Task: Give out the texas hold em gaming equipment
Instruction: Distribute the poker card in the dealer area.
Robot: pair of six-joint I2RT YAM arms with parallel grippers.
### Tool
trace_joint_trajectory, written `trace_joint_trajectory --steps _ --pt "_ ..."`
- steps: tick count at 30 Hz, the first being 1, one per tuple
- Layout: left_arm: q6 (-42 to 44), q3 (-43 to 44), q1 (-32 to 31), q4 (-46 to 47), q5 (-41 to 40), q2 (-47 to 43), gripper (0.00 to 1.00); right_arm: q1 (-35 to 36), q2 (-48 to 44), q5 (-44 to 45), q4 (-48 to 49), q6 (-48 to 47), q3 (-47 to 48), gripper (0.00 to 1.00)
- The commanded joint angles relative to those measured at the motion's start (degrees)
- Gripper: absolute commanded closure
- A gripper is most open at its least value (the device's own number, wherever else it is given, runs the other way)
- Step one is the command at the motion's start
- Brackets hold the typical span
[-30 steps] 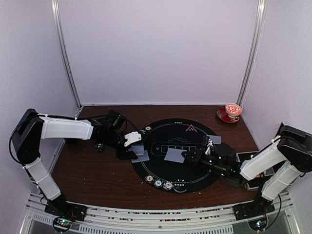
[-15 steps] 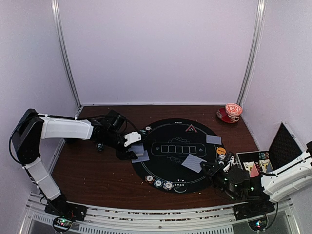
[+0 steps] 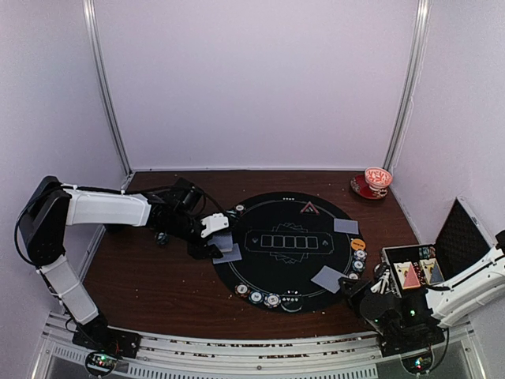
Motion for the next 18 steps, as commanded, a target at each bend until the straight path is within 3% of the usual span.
trace_joint_trajectory --steps 1,18 --pt "0.24 0.26 0.21 1.07 0.43 0.13 0.38 1.24 -0.89 3.82 -5.03 4.34 -0.65 1.00" --pt "0.26 0.25 0.27 1.05 0.34 0.24 0.38 3.46 7.05 2.46 -0.40 4.56 2.37 1.00"
